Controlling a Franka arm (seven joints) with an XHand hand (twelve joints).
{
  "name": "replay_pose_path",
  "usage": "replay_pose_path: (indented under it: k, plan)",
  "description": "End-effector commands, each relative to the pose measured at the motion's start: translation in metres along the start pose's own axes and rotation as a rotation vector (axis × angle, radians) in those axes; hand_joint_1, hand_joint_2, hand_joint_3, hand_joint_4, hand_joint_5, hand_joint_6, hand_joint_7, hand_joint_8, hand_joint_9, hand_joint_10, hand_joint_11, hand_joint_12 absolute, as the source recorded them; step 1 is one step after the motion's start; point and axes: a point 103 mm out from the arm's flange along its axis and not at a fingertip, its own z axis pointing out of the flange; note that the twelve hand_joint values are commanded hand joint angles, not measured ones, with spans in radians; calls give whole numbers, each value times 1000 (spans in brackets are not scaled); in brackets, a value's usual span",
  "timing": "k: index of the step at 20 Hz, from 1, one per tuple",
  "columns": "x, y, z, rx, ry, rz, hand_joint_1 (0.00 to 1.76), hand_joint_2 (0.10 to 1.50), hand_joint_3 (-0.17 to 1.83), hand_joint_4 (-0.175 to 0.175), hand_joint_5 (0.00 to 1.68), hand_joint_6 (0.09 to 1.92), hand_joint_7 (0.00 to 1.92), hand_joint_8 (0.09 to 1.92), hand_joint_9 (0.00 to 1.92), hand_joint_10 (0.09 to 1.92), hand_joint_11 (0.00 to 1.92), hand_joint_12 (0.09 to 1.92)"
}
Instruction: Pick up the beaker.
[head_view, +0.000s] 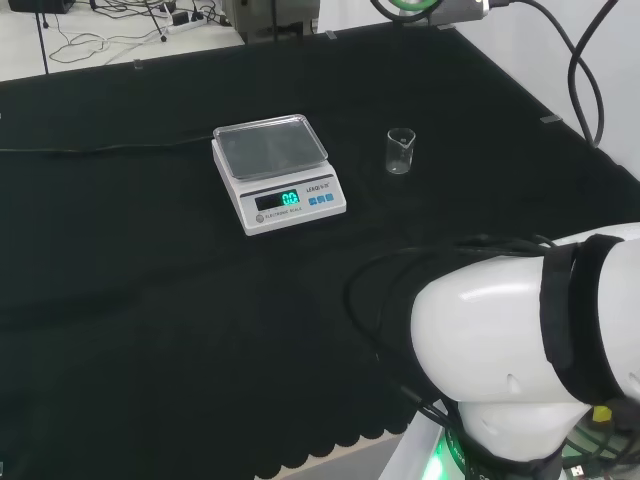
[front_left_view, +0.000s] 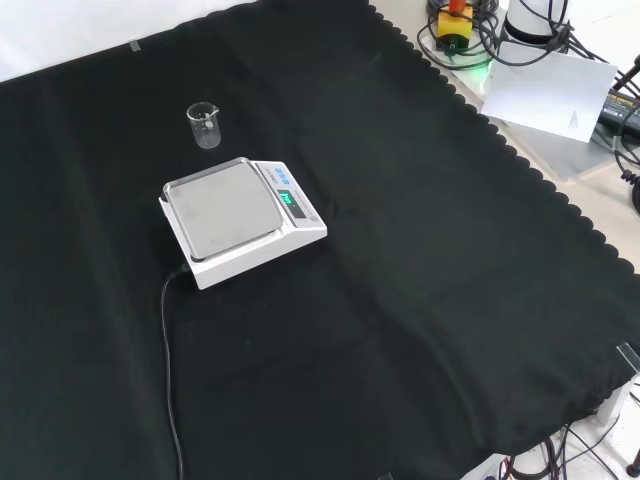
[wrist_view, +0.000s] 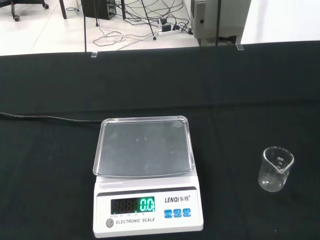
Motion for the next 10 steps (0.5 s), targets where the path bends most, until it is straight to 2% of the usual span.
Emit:
replay_pose_path:
  k: [1, 4, 7, 10]
  plan:
    - [-2, 4, 2, -3, -5, 0, 659, 907, 219, 24, 500, 122, 371, 666, 459, 769, 74, 1416]
    - [-8, 17, 9, 16, -2, 0, 674, 909, 258, 35, 494, 118, 377, 658, 453, 761, 7, 1426]
    - [-16, 34, 20, 17, -44, 6, 675, 907, 267, 36, 495, 119, 377, 657, 452, 761, 0, 1428]
    - [-30, 51, 33, 36, -31, 15, 676, 870, 346, 35, 499, 119, 377, 658, 451, 763, 0, 1432]
